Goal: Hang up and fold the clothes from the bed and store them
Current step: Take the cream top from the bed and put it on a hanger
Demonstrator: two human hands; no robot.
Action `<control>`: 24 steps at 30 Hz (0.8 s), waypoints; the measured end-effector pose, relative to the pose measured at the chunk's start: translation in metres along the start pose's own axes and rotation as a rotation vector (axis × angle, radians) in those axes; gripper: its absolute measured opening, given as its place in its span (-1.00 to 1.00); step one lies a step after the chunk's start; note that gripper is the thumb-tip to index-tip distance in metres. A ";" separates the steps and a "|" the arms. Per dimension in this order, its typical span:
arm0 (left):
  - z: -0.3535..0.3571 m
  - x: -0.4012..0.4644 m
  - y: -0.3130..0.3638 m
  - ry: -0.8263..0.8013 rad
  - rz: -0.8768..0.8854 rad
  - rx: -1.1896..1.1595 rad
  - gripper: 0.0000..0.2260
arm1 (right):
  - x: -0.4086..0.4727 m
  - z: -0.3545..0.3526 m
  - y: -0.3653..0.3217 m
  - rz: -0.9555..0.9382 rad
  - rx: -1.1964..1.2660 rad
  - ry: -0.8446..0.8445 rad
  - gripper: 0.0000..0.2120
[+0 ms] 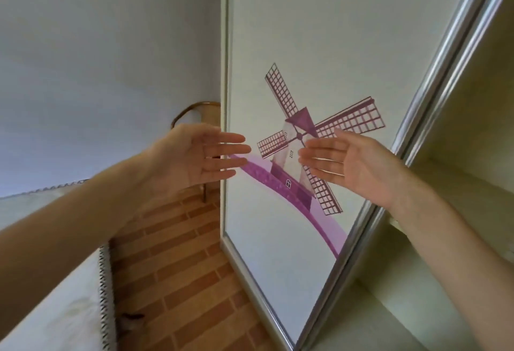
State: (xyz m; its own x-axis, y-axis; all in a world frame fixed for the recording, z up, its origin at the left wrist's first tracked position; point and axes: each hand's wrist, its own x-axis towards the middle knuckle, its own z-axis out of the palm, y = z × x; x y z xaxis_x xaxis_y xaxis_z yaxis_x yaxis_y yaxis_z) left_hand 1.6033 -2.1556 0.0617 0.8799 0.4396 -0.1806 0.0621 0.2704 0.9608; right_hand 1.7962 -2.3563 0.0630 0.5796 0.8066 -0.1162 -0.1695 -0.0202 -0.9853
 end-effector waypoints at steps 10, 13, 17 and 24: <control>-0.065 0.042 -0.005 0.267 0.018 -0.009 -0.70 | 0.132 0.035 0.025 0.053 0.071 -0.264 -0.61; -0.073 0.070 0.002 0.333 0.026 0.010 -0.70 | 0.173 0.035 0.029 0.081 0.040 -0.309 -0.60; -0.084 0.105 0.001 0.423 0.029 0.013 -0.69 | 0.227 0.039 0.033 0.122 0.005 -0.355 -0.59; -0.120 0.139 -0.007 0.556 -0.003 -0.038 -0.70 | 0.301 0.065 0.040 0.162 -0.047 -0.463 -0.59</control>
State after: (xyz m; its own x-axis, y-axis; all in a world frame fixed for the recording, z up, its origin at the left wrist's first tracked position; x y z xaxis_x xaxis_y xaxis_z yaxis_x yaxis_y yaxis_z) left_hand 1.6685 -1.9938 0.0049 0.4981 0.8217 -0.2770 0.0379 0.2985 0.9537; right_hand 1.9117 -2.0761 -0.0034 0.1313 0.9685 -0.2114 -0.1855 -0.1854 -0.9650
